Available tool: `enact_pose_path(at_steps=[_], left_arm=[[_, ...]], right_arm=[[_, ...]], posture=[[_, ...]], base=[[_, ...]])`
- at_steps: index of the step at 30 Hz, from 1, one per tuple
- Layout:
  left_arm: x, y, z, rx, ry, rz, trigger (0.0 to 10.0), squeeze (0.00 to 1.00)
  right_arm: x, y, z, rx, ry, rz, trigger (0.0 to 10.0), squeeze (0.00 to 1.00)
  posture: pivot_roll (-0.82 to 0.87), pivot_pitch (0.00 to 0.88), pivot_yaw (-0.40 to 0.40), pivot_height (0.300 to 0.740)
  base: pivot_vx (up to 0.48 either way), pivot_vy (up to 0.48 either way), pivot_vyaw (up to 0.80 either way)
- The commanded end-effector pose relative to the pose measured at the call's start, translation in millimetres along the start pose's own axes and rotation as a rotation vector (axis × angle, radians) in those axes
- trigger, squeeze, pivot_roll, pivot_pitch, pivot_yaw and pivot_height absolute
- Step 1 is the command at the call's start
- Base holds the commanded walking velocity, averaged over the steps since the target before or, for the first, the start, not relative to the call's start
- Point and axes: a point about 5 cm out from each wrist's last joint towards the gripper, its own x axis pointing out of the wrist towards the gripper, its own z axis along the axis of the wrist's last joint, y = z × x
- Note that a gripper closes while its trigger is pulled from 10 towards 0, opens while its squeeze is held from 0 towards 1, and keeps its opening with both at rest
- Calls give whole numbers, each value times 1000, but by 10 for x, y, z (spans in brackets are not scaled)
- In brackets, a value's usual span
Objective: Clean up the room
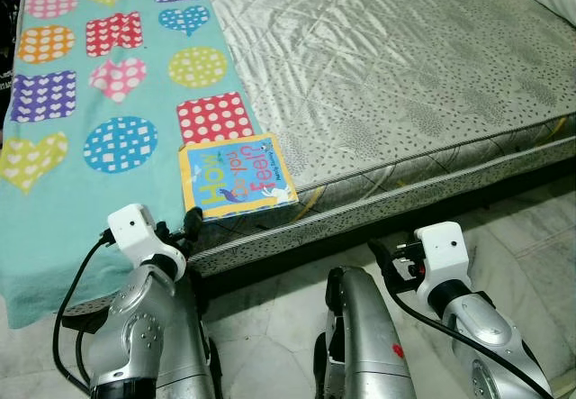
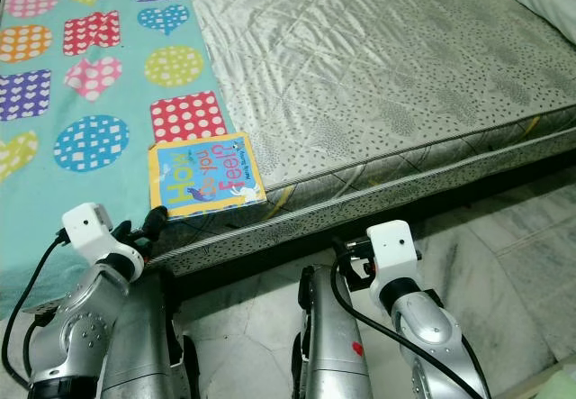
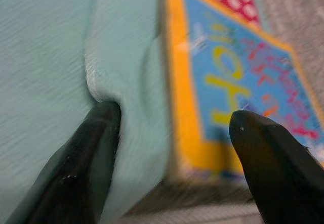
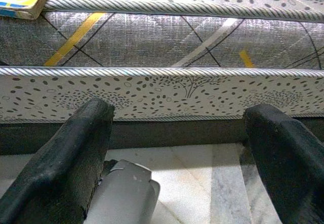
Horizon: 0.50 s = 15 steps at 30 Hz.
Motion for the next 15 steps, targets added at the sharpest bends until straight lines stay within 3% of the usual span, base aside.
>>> enact_pose_path(at_steps=[1,9,14,15], left_arm=[[3,9,-17,-14,9,-4,10000,0],[-39,-78,37,-10,-17,-18,10000,0],[-241,-71,-102,-12,17,34,10000,0],[-337,-64,-128,-4,9,58,10000,0]], right_arm=[[-34,-32,8,-3,-1,-10,10000,0],[3,-24,8,-8,-7,-4,10000,0],[22,-17,5,-3,-11,1,10000,0],[28,-14,4,-1,-12,2,10000,0]], posture=[[-120,280,-50,498],[-110,266,-46,498],[-97,259,-41,498],[-93,259,-39,498]], base=[[0,0,0],[0,0,0],[0,0,0],[0,0,0]])
